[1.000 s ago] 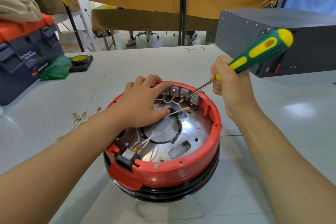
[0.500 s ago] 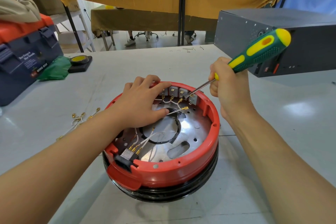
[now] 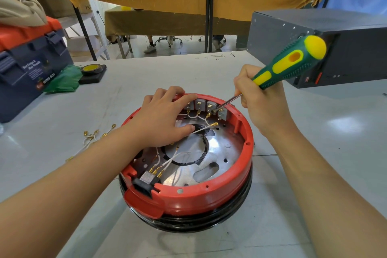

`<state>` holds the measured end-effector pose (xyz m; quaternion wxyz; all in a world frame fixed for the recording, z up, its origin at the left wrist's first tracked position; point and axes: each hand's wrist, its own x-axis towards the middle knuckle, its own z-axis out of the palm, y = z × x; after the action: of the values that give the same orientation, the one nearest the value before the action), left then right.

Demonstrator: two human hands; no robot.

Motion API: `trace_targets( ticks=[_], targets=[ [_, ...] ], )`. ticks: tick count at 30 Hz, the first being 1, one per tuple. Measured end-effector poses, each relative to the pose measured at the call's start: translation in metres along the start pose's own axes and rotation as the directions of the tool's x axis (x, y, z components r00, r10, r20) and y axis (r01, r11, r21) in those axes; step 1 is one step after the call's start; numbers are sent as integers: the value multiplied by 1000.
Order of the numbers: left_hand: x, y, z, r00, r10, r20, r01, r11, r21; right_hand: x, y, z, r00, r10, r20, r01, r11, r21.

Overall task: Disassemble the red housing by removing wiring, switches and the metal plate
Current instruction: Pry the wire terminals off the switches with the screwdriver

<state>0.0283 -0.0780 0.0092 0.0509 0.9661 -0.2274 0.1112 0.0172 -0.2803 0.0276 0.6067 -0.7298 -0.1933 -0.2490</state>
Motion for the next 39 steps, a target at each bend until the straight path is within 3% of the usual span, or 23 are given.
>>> trace_targets(
  ticks=[9,20,39],
  targets=[
    [0,0,1,1000,3,-10,-3,1000,-10,-3,-5,3,997,-69,38,73,991,-109],
    [0,-1,1,1000,9,-11,-9,1000,-11,8,9,-3,978,196,-77,-185,975,123],
    [0,-1,1,1000,15,-13,-16,1000,-11,5,4,3,932,305,-195,-269,944,191]
  ],
)
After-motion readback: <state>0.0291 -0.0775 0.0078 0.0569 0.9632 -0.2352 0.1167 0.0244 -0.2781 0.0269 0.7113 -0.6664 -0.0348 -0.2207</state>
